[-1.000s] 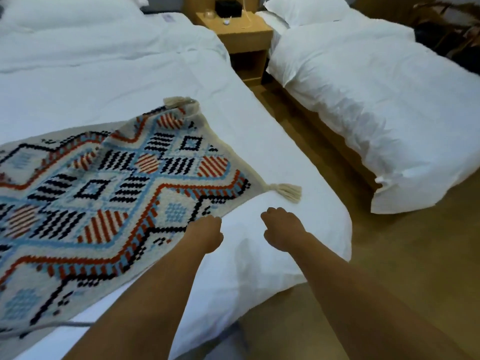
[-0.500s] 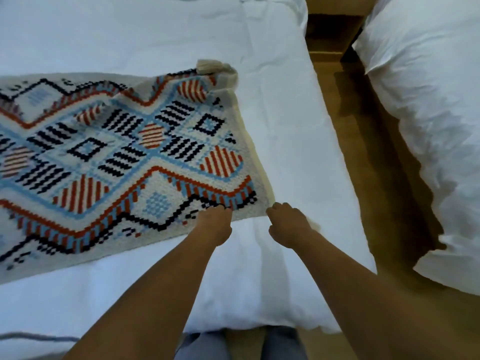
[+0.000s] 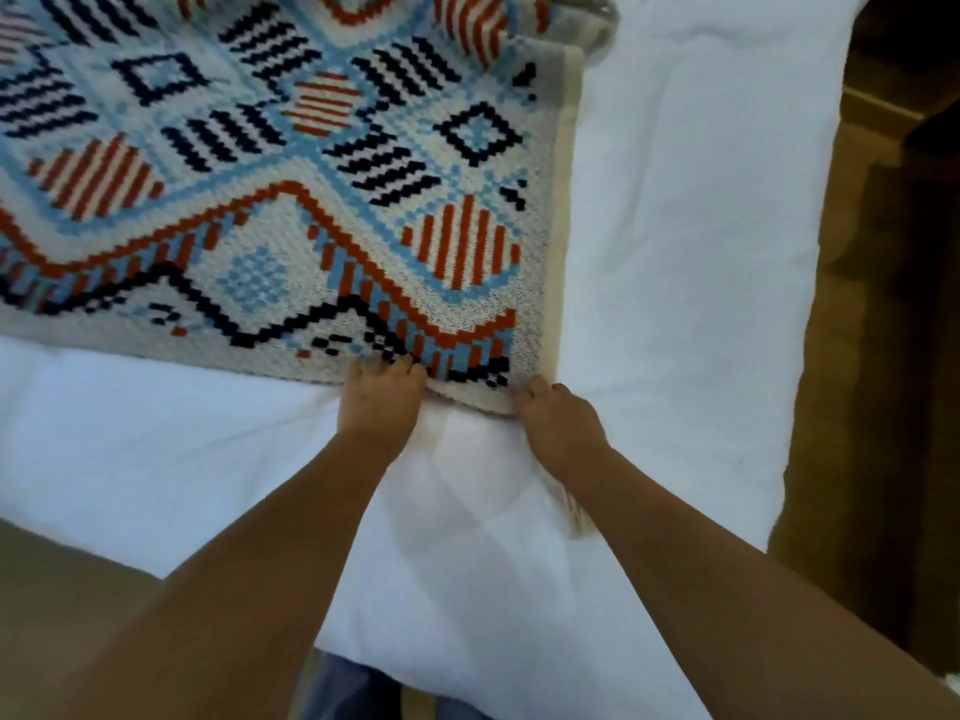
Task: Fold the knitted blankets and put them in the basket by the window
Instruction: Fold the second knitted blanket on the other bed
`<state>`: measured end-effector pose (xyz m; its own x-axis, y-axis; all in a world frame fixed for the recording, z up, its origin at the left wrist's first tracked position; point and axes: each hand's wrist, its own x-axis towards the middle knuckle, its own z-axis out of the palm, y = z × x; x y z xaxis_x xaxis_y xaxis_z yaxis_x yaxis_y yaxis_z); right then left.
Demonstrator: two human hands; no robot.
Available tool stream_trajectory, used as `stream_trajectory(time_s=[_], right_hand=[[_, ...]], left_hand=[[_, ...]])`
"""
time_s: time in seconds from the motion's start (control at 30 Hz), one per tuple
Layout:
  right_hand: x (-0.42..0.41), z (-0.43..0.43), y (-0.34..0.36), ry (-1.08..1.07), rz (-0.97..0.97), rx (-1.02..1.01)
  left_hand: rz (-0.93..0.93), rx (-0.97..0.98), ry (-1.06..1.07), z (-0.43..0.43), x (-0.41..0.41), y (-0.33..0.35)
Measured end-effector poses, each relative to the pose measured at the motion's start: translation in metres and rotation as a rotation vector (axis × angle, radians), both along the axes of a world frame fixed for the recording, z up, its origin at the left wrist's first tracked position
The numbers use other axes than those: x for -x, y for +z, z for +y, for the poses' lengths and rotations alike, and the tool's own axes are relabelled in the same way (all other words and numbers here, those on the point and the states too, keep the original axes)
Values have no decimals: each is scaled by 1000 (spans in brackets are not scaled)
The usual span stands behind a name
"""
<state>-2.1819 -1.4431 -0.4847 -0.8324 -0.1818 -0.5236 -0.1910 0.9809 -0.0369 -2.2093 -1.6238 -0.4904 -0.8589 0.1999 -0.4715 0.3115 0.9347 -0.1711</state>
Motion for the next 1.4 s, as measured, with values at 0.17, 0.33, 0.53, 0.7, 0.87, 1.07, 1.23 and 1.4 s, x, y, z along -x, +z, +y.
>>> stream_trajectory(time_s=[0.17, 0.33, 0.53, 0.7, 0.87, 1.07, 1.23, 1.4], right_hand=[[-10, 11, 10, 22, -68, -63], [-65, 22, 24, 3, -235, -86], [-127, 11, 19, -45, -305, -98], [-133, -10, 30, -104, -239, -68], [-110, -14, 49, -154, -42, -8], [-38, -1, 57, -199, 51, -3], [62, 30, 48, -274, 143, 45], [169, 75, 39, -358, 203, 56]], left_hand=[[-32, -65, -134, 2, -21, 19], [-140, -58, -210, 5, -85, 24], [-209, -97, -251, -1, -133, 21], [-224, -113, -260, -10, -128, 21], [-142, -257, -192, -4, -101, 39], [-59, -275, -184, 22, -19, 60], [-32, -259, -154, 63, 79, 61], [0, -310, -54, 107, 181, 60]])
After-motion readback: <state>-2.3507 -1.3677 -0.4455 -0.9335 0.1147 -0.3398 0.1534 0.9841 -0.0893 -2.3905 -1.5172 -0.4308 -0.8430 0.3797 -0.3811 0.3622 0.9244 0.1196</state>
